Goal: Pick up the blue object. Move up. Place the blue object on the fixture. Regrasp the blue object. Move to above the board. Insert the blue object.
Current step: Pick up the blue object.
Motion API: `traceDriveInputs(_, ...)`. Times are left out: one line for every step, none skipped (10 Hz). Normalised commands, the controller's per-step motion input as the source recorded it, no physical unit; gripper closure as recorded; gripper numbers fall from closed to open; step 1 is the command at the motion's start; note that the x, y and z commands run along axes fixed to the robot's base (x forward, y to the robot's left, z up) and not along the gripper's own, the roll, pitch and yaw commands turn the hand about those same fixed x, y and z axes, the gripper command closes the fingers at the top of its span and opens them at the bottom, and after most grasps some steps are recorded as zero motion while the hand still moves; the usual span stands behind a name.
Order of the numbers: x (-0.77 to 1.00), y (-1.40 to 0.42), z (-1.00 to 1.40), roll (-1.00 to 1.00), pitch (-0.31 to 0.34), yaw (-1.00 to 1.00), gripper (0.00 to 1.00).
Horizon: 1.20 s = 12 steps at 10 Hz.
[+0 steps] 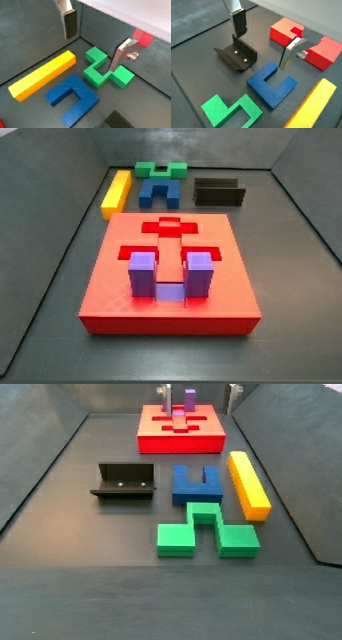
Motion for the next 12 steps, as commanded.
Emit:
traceDriveInputs(0.32, -0.26, -0.13, -0.06, -0.123, -0.23, 0.0)
traceDriveInputs(0.65, -0.29, -0.15, -0.08, -0.111, -0.34, 0.0)
traceDriveInputs(0.67, -0.25, -0.17, -0.09, -0.109, -0.34, 0.0)
traceDriveInputs(0.61, -0.23, -0.22, -0.08, -0.114, -0.32, 0.0)
traceDriveInputs(0.52, -0.21, -0.35, -0.07, -0.153, -0.26, 0.0)
traceDriveInputs(0.36, -0.18, -0.47, -0.09, -0.203, -0.18, 0.0)
traceDriveInputs(0.27, -0.19, -0.51, -0.08, -0.217, -0.11, 0.0)
traceDriveInputs(0.27, -0.18, -0.51, -0.04, -0.189, -0.07, 0.0)
traceDriveInputs(0.25, -0.14, -0.52, -0.02, -0.159, 0.0, 0.0)
traceDriveInputs(0.21, -0.14, -0.55, 0.0, -0.15, 0.0, 0.0)
traceDriveInputs(0.21, -0.12, -0.55, 0.0, -0.119, 0.09, 0.0)
traceDriveInputs(0.15, -0.14, -0.52, 0.0, -0.08, 0.19, 0.0)
